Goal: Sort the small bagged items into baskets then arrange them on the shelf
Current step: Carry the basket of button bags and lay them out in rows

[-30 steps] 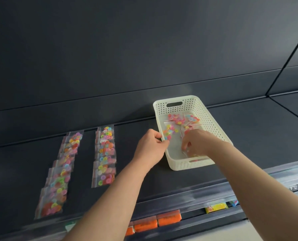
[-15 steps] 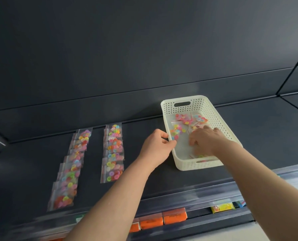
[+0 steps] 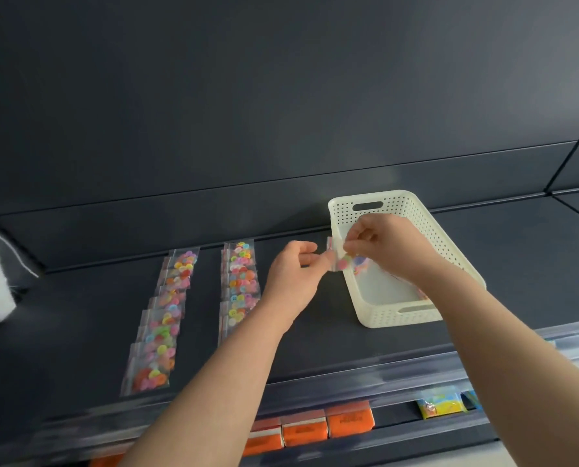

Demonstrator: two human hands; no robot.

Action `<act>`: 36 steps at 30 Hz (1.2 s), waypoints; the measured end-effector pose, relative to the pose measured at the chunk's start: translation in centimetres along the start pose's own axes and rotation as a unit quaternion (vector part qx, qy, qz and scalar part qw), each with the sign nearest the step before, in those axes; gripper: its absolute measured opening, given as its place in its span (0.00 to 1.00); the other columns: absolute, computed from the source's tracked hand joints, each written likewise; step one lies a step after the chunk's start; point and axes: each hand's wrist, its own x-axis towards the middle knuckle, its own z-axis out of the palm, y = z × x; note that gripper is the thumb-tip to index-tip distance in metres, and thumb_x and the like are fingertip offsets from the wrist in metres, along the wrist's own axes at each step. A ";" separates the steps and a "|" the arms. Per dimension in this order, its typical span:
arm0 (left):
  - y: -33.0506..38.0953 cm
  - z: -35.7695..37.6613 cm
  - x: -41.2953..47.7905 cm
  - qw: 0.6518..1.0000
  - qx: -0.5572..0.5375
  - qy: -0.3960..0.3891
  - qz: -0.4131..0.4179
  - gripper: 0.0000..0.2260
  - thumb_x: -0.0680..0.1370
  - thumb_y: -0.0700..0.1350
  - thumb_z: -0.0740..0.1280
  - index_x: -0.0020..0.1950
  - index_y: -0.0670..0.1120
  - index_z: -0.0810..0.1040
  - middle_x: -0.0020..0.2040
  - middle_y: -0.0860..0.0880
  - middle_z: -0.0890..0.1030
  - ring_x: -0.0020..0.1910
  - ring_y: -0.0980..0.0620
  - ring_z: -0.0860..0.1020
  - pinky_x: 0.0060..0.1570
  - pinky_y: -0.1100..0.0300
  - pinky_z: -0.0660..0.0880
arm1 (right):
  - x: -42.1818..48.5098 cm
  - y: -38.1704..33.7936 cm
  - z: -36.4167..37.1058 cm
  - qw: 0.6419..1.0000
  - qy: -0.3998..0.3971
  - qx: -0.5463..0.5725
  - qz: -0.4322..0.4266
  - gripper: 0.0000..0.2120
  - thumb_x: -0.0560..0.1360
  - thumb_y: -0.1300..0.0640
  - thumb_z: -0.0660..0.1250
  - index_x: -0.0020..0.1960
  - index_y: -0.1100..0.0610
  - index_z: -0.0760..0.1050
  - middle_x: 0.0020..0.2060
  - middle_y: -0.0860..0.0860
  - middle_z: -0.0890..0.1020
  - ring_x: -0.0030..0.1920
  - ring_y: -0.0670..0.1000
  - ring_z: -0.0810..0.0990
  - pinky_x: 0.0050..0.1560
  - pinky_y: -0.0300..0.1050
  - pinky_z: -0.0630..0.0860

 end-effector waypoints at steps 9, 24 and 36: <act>-3.5 -6.3 -2.4 0.991 -0.100 0.059 -0.072 0.05 0.83 0.40 0.62 0.52 0.44 0.78 0.45 0.48 0.83 0.39 0.55 0.82 0.38 0.62 0.80 | -1.6 -3.7 6.4 0.928 -0.035 0.353 0.114 0.09 0.74 0.62 0.70 0.54 0.60 0.77 0.37 0.53 0.85 0.37 0.47 0.83 0.43 0.41 0.79; -8.5 -10.9 -5.8 0.988 0.027 0.092 -0.124 0.03 0.79 0.43 0.67 0.47 0.47 0.80 0.44 0.48 0.82 0.42 0.53 0.80 0.39 0.59 0.77 | -5.5 -6.3 13.2 0.955 -0.130 0.227 0.140 0.05 0.73 0.53 0.71 0.42 0.54 0.83 0.33 0.49 0.84 0.34 0.44 0.80 0.35 0.37 0.75; -11.4 -11.8 -6.3 0.942 0.313 0.064 -0.098 0.03 0.79 0.49 0.68 0.47 0.52 0.80 0.43 0.56 0.82 0.41 0.57 0.79 0.33 0.62 0.72 | -7.4 -6.1 17.3 0.980 -0.055 0.082 0.175 0.16 0.67 0.47 0.76 0.49 0.50 0.74 0.36 0.46 0.83 0.37 0.44 0.81 0.33 0.38 0.74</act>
